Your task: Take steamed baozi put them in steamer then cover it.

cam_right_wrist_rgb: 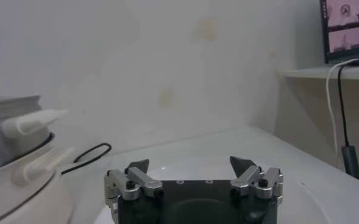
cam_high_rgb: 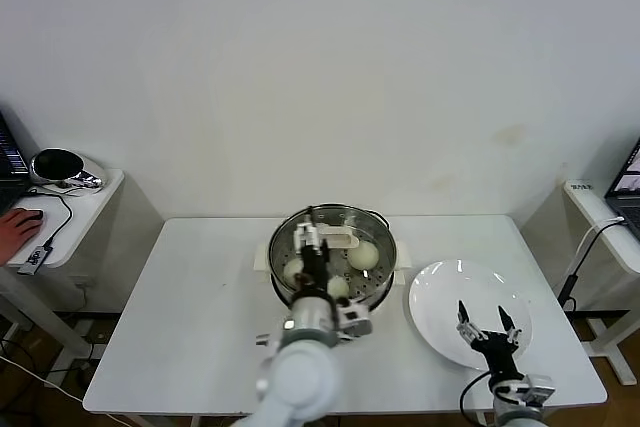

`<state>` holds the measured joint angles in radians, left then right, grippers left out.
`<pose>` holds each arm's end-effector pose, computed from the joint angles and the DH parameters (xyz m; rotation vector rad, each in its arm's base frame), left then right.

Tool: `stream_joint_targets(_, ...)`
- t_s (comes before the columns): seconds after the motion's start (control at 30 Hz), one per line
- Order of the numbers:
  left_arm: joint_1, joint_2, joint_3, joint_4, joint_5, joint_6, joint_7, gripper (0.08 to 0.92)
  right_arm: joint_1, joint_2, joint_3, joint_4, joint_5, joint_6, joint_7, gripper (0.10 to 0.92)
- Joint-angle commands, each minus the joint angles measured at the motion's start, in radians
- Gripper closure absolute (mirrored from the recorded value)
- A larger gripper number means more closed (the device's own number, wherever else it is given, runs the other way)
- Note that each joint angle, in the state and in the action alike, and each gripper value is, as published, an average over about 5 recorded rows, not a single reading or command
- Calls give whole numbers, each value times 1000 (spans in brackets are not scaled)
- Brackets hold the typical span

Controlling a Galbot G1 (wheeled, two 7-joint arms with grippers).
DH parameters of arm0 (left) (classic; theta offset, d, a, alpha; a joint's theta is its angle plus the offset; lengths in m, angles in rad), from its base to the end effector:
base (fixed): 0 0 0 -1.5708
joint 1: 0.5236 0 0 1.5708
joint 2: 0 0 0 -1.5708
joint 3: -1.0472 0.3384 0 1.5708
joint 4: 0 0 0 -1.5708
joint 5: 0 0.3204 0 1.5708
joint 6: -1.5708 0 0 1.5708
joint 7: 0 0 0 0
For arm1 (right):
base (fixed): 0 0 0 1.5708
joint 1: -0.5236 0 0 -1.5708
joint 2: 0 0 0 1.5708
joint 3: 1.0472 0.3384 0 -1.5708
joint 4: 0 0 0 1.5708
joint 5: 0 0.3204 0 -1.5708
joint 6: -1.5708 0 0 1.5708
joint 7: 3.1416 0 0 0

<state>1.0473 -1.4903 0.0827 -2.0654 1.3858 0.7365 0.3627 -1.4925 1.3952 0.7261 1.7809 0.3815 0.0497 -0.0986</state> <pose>0.2317 -0.1452 -0.1987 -0.0870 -2.5456 -1.7346 0.1666 -0.1095 -0.3636 -0.1185 -3.0015 -0.2264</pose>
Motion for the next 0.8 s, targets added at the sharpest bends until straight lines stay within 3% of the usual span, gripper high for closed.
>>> stream_joint_targets(0.03, 266, 77, -497, -306, -1062, -271, -279, 177, -76, -93, -39, 110, 4, -32, -11, 203)
stream_joint_targets(0.2, 459, 67, -714, -277, -1269, -439, -304, 177, -99, -72, -42, 121, -30, -29, -11, 203)
stream_joint_targets(0.33, 589, 69, -769, -197, -1331, -557, -331, 177, -142, -30, -38, 144, -136, -32, -10, 203)
stream_joint_targets(0.47, 672, 49, -768, -128, -1364, -574, -333, 177, -176, -12, -55, 169, -141, -47, -14, 203)
stream_joint_targets(0.63, 694, 45, -756, -57, -1337, -532, -288, 177, -197, -40, -65, 214, -159, -80, -2, 203)
stream_joint_targets(0.8, 739, 37, -718, -53, -1300, -516, -304, 177, -217, -61, -64, 257, -165, -108, -3, 203)
